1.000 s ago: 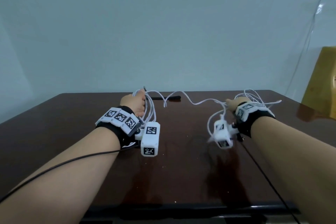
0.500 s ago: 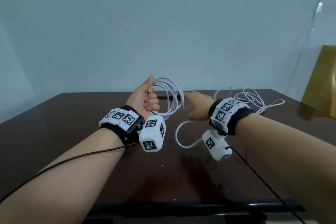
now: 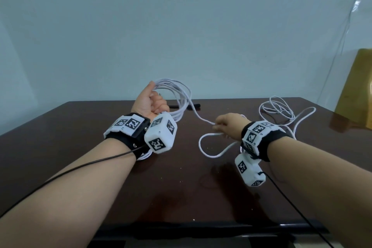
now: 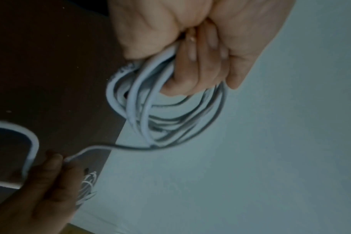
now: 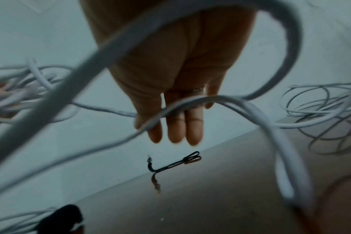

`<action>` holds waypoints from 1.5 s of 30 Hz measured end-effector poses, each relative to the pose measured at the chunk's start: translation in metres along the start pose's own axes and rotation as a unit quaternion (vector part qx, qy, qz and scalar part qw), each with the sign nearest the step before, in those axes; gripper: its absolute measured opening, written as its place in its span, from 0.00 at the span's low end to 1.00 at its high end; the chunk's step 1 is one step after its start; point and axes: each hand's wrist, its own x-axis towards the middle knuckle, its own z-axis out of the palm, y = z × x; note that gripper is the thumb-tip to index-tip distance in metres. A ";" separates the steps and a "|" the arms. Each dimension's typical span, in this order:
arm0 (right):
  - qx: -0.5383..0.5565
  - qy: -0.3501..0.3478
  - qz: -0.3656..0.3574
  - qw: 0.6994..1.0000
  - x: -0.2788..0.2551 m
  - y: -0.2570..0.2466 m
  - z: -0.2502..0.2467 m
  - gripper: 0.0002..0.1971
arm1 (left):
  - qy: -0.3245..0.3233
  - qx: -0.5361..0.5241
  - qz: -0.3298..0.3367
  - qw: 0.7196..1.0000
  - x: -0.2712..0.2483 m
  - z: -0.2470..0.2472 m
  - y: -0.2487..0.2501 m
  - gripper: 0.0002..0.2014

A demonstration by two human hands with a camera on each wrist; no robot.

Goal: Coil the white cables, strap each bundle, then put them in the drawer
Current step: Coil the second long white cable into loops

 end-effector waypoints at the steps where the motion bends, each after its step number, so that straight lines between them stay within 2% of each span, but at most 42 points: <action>1: -0.009 0.023 0.008 1.000 0.000 0.005 -0.001 0.10 | 0.019 -0.012 0.015 1.000 0.003 -0.003 0.004 0.24; 4: -0.112 0.077 0.036 0.990 0.000 0.015 -0.010 0.18 | 0.069 0.001 0.045 0.997 0.007 -0.010 0.011 0.22; 6: -0.139 0.087 0.034 0.986 -0.002 0.012 -0.015 0.21 | 0.083 0.024 0.044 0.995 0.004 -0.010 0.007 0.20; 8: -0.147 0.110 0.035 0.982 -0.003 0.005 -0.016 0.22 | 0.080 0.034 0.045 0.995 0.002 -0.007 0.002 0.21; 11: -0.183 0.152 0.088 0.967 0.000 -0.005 -0.018 0.20 | 0.059 0.037 0.041 0.997 0.001 -0.003 -0.004 0.20; 14: -0.303 0.106 0.104 0.941 -0.002 -0.017 -0.019 0.14 | 0.018 0.033 0.012 0.999 -0.001 0.003 -0.010 0.20; 18: -0.444 0.058 0.016 0.894 -0.006 -0.035 -0.010 0.11 | -0.017 -0.012 -0.013 1.000 -0.002 0.010 -0.018 0.21; 20: -0.469 0.055 -0.039 0.881 -0.004 -0.037 -0.008 0.13 | -0.014 0.002 0.004 1.000 -0.002 0.008 -0.018 0.23; 24: -0.484 0.076 -0.163 0.856 -0.004 -0.036 -0.006 0.15 | -0.001 0.084 0.065 0.994 0.002 0.002 -0.014 0.19; 26: -0.465 0.087 -0.227 0.851 -0.005 -0.040 -0.004 0.11 | 0.001 0.172 0.109 0.979 0.003 0.000 -0.016 0.17; 28: -0.435 0.146 -0.316 0.831 -0.004 -0.042 -0.001 0.14 | 0.000 0.273 0.138 0.952 0.003 -0.001 -0.021 0.12; 30: -0.409 0.203 -0.373 0.808 -0.003 -0.046 0.000 0.17 | -0.006 0.352 0.149 0.924 0.003 -0.003 -0.027 0.10; 32: -0.387 0.246 -0.399 0.794 0.001 -0.046 -0.002 0.18 | -0.020 0.416 0.137 0.899 0.004 -0.007 -0.031 0.11; 34: -0.344 0.264 -0.398 0.808 0.000 -0.048 -0.008 0.18 | -0.037 0.471 0.116 0.874 0.006 -0.012 -0.034 0.14; 36: -0.288 0.290 -0.379 0.830 0.002 -0.049 -0.014 0.18 | -0.055 0.495 0.080 0.864 0.003 -0.015 -0.036 0.12; 38: -0.243 0.293 -0.336 0.862 0.001 -0.051 -0.020 0.20 | -0.088 0.505 0.048 0.857 0.001 -0.014 -0.038 0.12; 39: -0.231 0.269 -0.305 0.884 -0.001 -0.053 -0.023 0.21 | -0.107 0.507 0.037 0.854 -0.001 -0.013 -0.040 0.14; 40: -0.222 0.233 -0.266 0.909 -0.002 -0.053 -0.027 0.22 | -0.122 0.507 0.025 0.853 -0.004 -0.010 -0.042 0.16; 42: -0.208 0.195 -0.208 0.936 -0.001 -0.049 -0.032 0.20 | -0.150 0.485 -0.010 0.861 -0.007 -0.004 -0.044 0.19; 45: -0.215 0.204 -0.177 0.939 0.004 -0.039 -0.032 0.22 | -0.189 0.434 -0.061 0.878 -0.012 -0.002 -0.044 0.18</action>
